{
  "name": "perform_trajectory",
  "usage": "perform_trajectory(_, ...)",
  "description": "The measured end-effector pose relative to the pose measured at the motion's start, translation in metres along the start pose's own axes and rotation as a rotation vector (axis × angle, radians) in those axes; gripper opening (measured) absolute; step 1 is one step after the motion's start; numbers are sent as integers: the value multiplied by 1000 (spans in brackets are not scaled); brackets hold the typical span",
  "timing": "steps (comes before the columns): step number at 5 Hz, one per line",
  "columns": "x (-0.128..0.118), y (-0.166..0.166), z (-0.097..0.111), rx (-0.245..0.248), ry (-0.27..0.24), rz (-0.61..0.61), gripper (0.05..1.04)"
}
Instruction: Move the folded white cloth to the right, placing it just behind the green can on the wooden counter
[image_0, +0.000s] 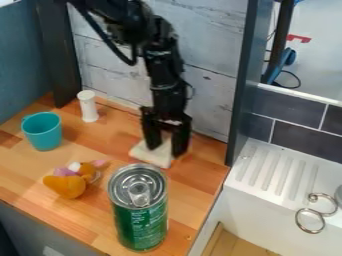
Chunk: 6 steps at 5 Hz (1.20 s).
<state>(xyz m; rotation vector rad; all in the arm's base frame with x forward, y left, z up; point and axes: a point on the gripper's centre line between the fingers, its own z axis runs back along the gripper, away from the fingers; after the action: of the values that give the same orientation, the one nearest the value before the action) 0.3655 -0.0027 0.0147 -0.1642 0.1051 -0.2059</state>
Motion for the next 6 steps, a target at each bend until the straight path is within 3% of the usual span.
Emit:
perform_trajectory(1, -4, -14, -2, -51, 33, -13, 1000)
perform_trajectory(2, -8, -15, -3, -60, 51, 0, 1000)
perform_trajectory(3, -21, -10, 2, -7, 65, 78, 1000)
perform_trajectory(4, -21, -9, 30, -12, -56, 55, 1000)
perform_trajectory(5, -32, -1, 53, 23, -100, 60, 1000)
perform_trajectory(6, -53, 0, 74, 69, -89, 25, 1000)
